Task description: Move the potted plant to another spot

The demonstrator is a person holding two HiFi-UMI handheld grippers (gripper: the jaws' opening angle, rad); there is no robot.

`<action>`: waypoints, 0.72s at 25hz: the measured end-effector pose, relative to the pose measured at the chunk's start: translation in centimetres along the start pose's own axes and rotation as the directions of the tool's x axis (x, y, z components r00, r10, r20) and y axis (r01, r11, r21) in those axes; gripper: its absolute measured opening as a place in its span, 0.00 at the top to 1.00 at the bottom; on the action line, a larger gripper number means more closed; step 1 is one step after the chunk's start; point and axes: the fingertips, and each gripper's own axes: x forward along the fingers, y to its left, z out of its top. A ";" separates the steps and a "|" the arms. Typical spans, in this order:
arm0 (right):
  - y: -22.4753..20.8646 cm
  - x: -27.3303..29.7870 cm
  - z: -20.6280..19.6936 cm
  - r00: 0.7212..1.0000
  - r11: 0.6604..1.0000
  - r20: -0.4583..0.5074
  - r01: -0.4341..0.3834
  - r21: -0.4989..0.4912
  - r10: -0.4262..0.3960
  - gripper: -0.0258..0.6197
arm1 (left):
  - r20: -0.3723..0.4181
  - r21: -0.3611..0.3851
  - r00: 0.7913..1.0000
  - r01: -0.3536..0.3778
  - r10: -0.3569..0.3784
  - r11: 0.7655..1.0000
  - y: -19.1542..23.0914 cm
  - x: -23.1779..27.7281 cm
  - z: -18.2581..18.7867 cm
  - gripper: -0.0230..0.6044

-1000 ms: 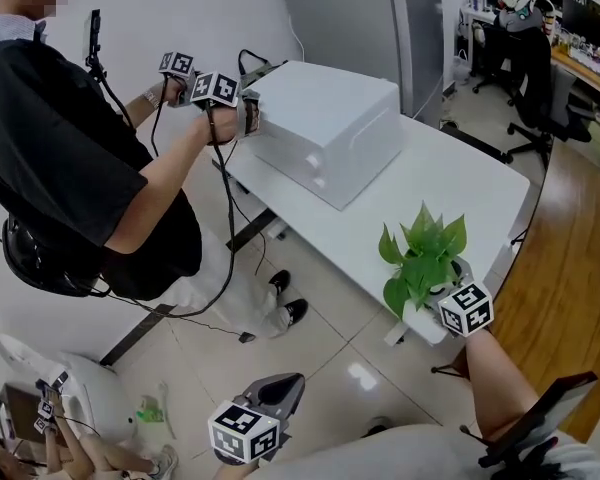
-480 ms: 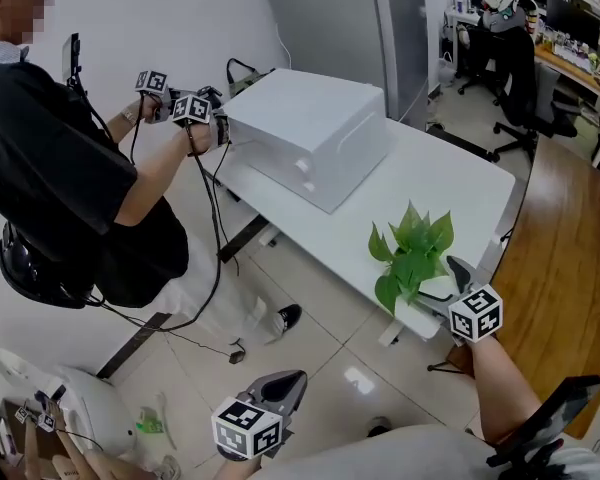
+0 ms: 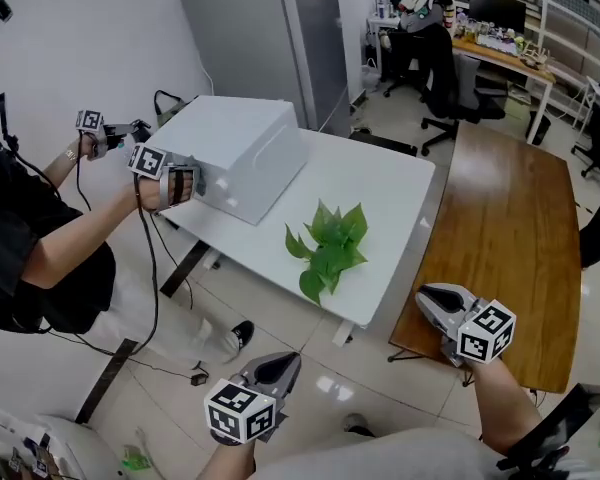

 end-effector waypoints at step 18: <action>14.1 -29.1 -6.7 0.992 0.995 -0.123 0.037 0.098 -0.025 0.95 | -0.093 0.153 0.903 0.428 -0.418 0.891 -30.4 3.4 -4.1 0.97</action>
